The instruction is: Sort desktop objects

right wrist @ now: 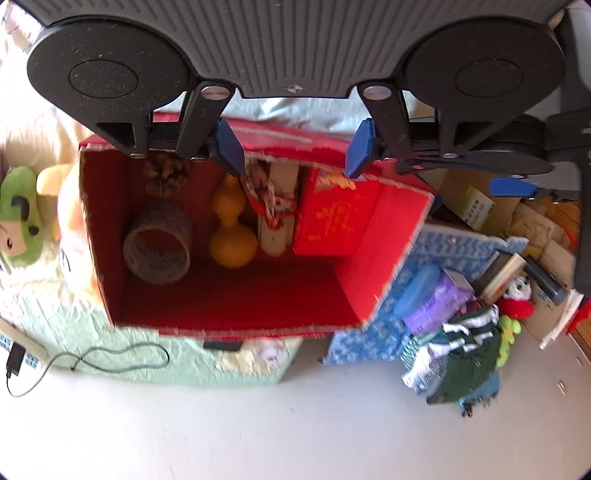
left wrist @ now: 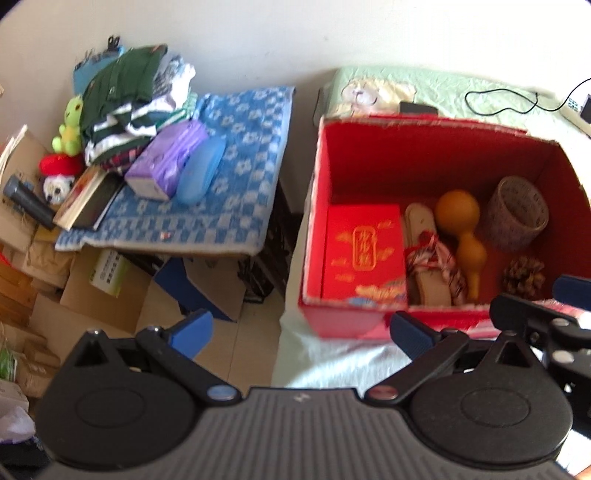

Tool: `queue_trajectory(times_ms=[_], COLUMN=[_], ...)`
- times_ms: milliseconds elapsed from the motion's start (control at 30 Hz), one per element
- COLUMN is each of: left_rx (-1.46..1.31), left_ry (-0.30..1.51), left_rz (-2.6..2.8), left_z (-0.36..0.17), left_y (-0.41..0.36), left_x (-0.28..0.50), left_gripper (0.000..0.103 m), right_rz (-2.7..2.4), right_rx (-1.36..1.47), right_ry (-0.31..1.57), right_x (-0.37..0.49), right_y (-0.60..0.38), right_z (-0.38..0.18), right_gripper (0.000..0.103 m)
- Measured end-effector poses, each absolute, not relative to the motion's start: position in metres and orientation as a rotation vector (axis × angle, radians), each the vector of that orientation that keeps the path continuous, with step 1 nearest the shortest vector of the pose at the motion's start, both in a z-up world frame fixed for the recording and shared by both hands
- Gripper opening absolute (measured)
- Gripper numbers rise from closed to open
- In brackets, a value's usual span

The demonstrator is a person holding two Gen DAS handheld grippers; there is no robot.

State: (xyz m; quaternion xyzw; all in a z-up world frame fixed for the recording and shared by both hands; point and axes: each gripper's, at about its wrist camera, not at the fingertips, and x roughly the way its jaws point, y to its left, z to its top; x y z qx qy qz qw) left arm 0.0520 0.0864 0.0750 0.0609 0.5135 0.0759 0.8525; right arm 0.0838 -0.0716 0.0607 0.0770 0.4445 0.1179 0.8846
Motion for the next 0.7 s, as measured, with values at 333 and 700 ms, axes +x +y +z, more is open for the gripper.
queue_trajectory(times_ms=[333,700], left_rx=[0.157,0.174], left_ry=[1.067,1.122], left_rz=[0.069,-0.009], left_z=[0.078,0.049], left_y=[0.060,0.037], left_x=[0.087,0.117], left_gripper=[0.102,0.102], right_rz=[0.098,-0.033], right_rx=[0.226,0.204], right_ry=[0.905,0.963], right_x=[0.108,0.132], right_y=[-0.101,-0.120], right_z=[0.063,0.039], right_gripper=[0.064,0.065])
